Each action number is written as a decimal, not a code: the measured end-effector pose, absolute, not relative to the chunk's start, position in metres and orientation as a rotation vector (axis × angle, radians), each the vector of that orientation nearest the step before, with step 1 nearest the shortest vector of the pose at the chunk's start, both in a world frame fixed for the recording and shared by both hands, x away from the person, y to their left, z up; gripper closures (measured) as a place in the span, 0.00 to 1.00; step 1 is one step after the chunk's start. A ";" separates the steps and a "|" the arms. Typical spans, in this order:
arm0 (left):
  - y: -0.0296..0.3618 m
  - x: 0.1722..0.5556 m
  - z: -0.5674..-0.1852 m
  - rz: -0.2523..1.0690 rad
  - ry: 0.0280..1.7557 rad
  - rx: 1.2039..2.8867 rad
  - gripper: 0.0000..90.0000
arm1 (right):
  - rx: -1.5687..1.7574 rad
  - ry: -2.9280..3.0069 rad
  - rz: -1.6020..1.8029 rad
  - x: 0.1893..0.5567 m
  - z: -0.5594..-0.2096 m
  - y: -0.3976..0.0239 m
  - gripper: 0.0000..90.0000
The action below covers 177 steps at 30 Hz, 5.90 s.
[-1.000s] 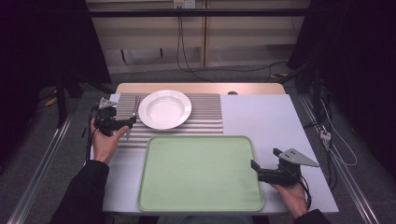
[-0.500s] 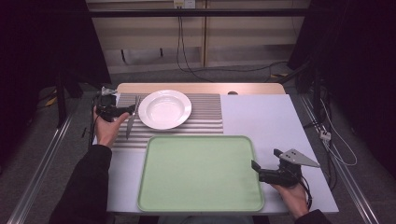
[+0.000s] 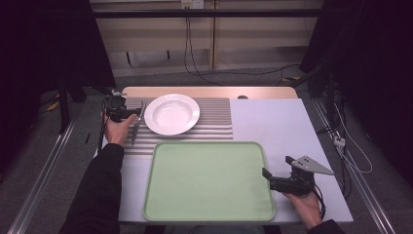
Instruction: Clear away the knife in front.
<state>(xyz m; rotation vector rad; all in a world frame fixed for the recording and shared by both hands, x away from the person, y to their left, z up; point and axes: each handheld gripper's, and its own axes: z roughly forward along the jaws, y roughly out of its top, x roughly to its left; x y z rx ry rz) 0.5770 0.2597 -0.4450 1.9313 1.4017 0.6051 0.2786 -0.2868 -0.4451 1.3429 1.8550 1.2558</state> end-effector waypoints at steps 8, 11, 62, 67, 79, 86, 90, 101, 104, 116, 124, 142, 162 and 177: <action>0.252 0.587 -0.454 0.533 1.422 1.945 0.57 | 1.350 1.851 1.257 0.279 -0.446 -0.287 0.01; 0.247 0.589 -0.454 0.526 1.426 1.949 0.67 | 1.351 1.850 1.257 0.279 -0.445 -0.287 0.01; 0.249 0.563 -0.451 0.444 1.505 2.030 0.87 | 1.339 1.857 1.259 0.278 -0.445 -0.285 0.02; 0.249 0.563 -0.451 0.441 1.509 2.026 0.89 | 1.344 1.860 1.254 0.278 -0.445 -0.284 0.02; 0.252 0.563 -0.449 0.413 1.523 2.011 0.89 | 1.342 1.855 1.252 0.278 -0.445 -0.285 0.02; 0.256 0.558 -0.447 0.401 1.516 2.002 0.89 | 1.343 1.855 1.253 0.278 -0.445 -0.285 0.02; 0.259 0.556 -0.442 0.403 1.508 1.995 0.89 | 1.340 1.861 1.249 0.279 -0.445 -0.284 0.02; 0.267 0.542 -0.426 0.408 1.446 1.968 0.89 | 1.339 1.863 1.246 0.280 -0.445 -0.283 0.02; 0.267 0.536 -0.422 0.394 1.412 1.964 0.89 | 1.338 1.864 1.246 0.280 -0.445 -0.283 0.02; 0.248 0.509 -0.400 0.389 1.227 2.002 0.89 | 1.337 1.864 1.250 0.280 -0.445 -0.282 0.02; 0.231 0.494 -0.391 0.352 1.130 2.030 0.89 | 1.335 1.865 1.249 0.281 -0.445 -0.282 0.02; 0.201 0.457 -0.383 0.289 1.004 2.084 0.89 | 1.325 1.870 1.243 0.281 -0.445 -0.281 0.02; 0.168 0.425 -0.392 0.249 0.981 2.112 0.89 | 1.321 1.873 1.239 0.281 -0.444 -0.280 0.02; 0.148 0.406 -0.403 0.171 0.946 2.120 0.89 | 1.318 1.876 1.239 0.281 -0.444 -0.280 0.02</action>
